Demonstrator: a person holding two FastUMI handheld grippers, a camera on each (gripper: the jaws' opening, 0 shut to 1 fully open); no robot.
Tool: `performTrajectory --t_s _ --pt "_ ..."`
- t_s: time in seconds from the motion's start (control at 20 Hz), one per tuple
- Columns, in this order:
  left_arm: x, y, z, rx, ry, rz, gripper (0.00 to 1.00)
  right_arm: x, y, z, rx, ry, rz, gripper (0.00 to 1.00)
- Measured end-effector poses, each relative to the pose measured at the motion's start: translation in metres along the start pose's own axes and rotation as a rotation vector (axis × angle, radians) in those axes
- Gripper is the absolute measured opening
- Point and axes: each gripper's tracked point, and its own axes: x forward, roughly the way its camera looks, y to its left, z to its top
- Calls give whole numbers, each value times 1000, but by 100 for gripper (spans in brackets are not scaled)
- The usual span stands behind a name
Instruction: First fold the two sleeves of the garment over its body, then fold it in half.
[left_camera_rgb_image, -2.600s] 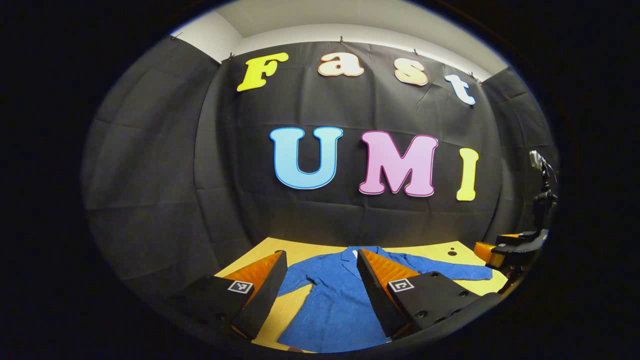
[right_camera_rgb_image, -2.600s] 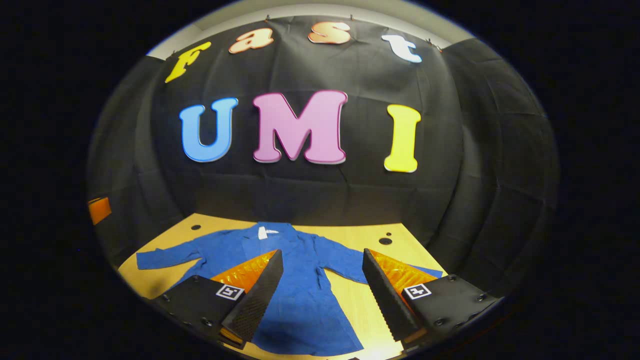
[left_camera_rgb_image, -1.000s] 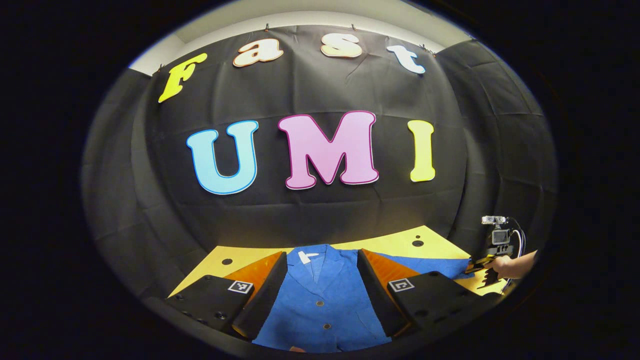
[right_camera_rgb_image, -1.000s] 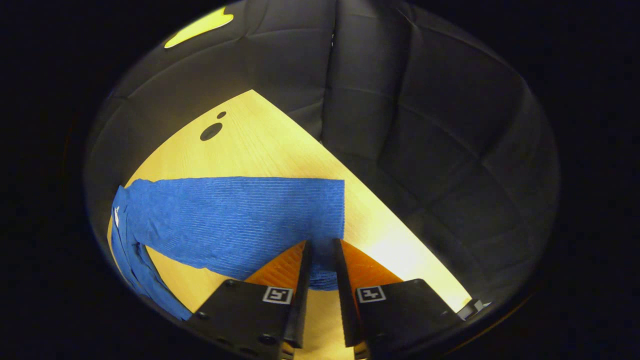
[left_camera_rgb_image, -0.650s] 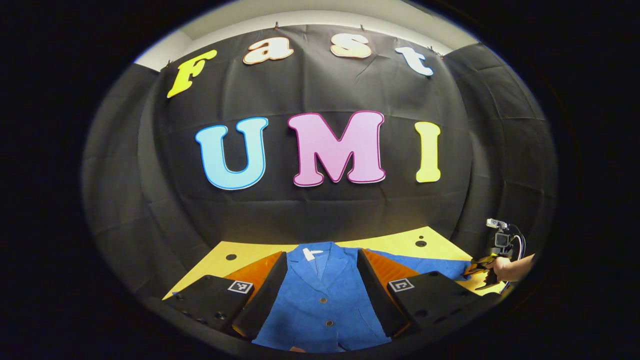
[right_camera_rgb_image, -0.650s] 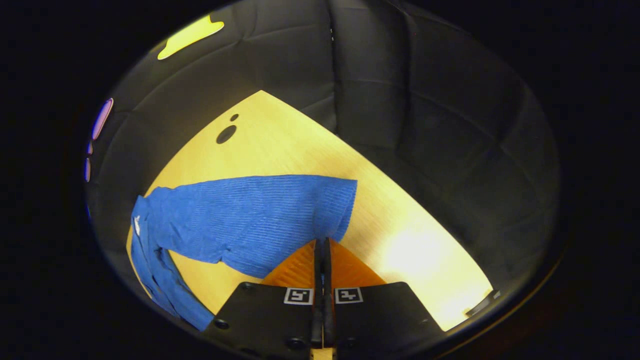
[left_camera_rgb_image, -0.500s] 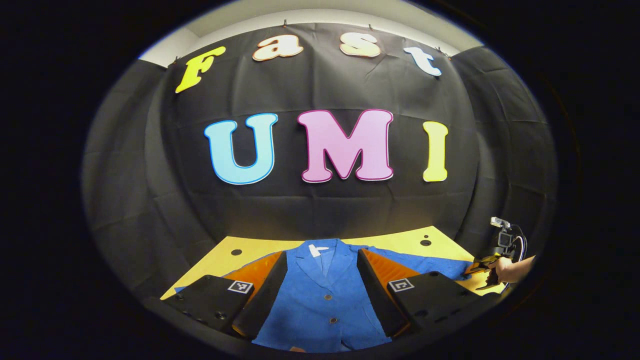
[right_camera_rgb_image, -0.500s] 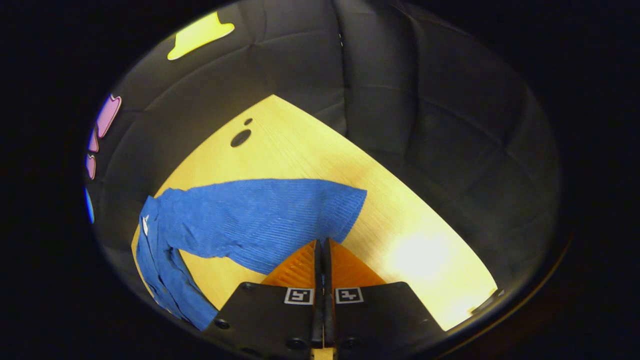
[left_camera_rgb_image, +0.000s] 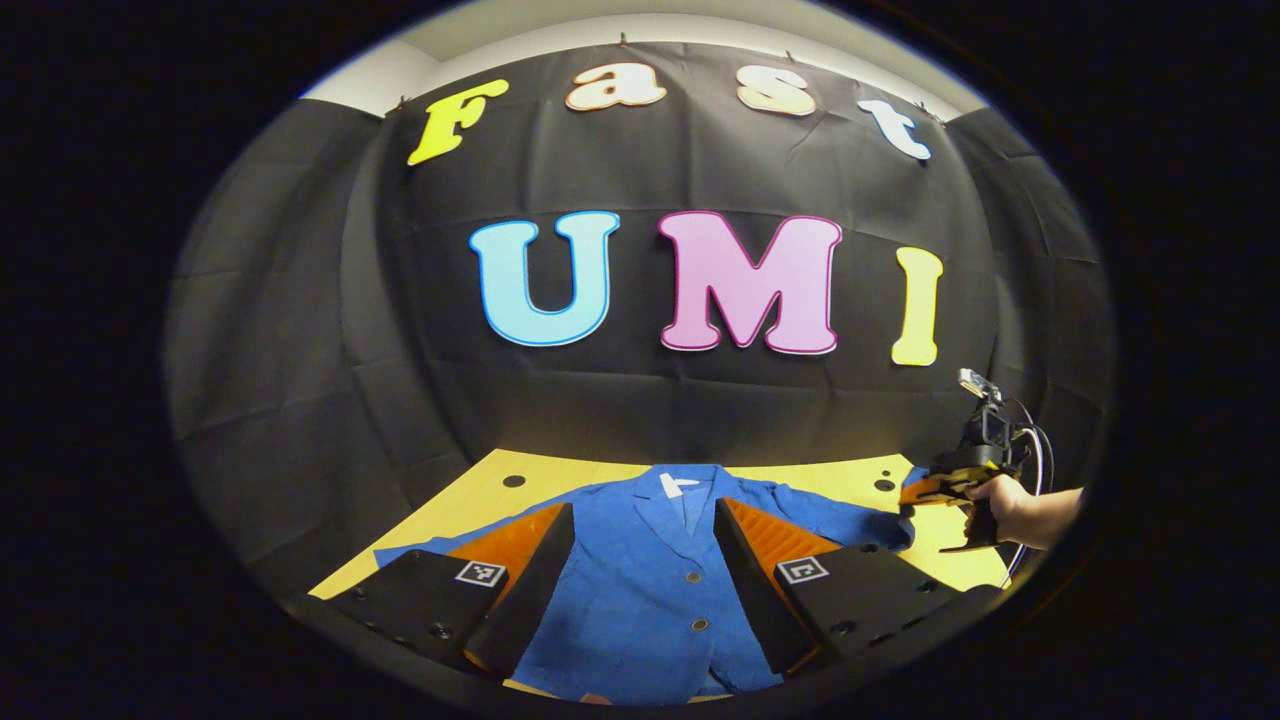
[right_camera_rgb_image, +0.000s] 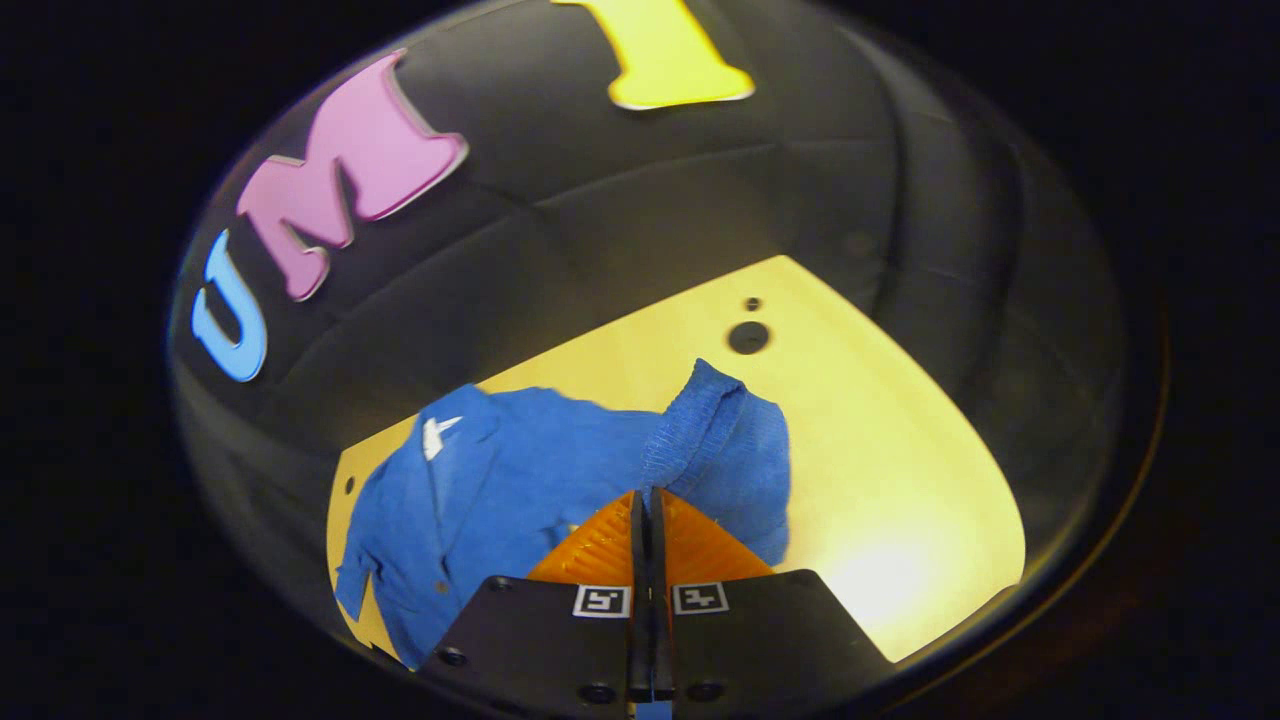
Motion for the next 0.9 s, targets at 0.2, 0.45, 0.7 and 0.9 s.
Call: performTrajectory --t_s 0.2,0.45,0.7,0.9 --pt "-11 32 -20 -64 25 56 80 20 113 -21 -106 47 143 0" --pt "-31 83 -45 -114 51 156 81 36 260 -82 -215 111 293 1" --pt "-40 143 -67 -190 60 232 81 60 363 -162 -291 200 383 1" --pt "-37 183 -92 -258 67 275 81 94 394 -204 -274 211 355 0"
